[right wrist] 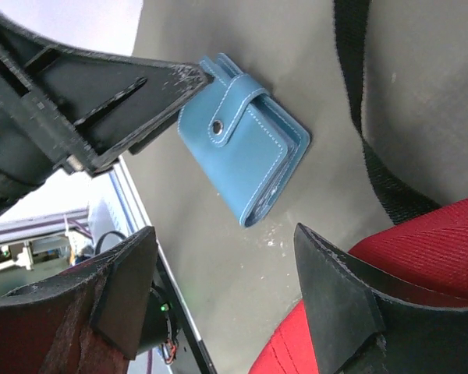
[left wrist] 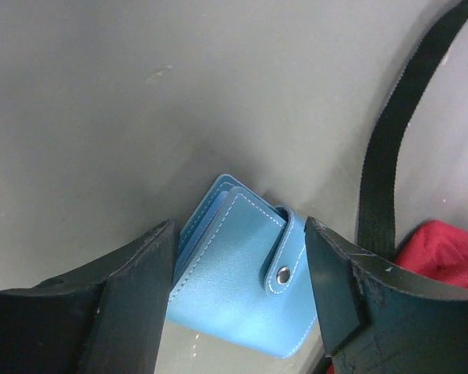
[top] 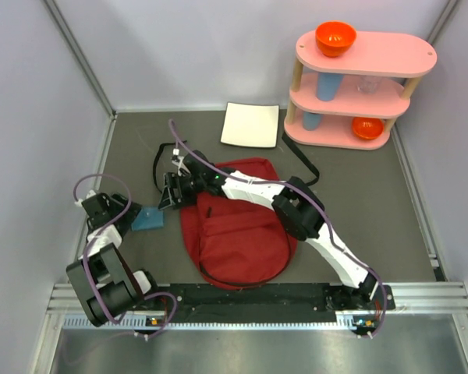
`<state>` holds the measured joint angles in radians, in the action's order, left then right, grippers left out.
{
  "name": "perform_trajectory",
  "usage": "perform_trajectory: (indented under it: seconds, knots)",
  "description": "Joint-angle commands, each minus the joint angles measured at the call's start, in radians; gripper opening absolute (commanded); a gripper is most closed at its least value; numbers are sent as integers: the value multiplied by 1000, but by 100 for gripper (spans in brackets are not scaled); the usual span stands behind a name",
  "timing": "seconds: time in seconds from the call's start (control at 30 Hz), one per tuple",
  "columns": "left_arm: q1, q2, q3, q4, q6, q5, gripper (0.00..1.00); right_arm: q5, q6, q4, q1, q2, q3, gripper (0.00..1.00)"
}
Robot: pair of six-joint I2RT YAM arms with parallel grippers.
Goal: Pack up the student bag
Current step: Pick up the personal item from the center of the board.
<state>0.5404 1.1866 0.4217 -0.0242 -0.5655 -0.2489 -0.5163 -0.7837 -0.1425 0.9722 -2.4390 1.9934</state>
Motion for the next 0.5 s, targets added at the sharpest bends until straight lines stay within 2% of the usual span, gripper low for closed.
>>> perform_trajectory:
  seconds: [0.0, 0.23, 0.47]
  knots:
    - [-14, 19, -54, 17, 9, -85, 70, 48, -48, -3, 6, -43, 77, 69]
    - [-23, -41, -63, -5, -10, -128, 67, 179, -109, -35, 40, -37, 50, 65]
    - [-31, -82, -96, -34, -2, -142, 67, 188, -186, -20, 45, -66, 44, 59]
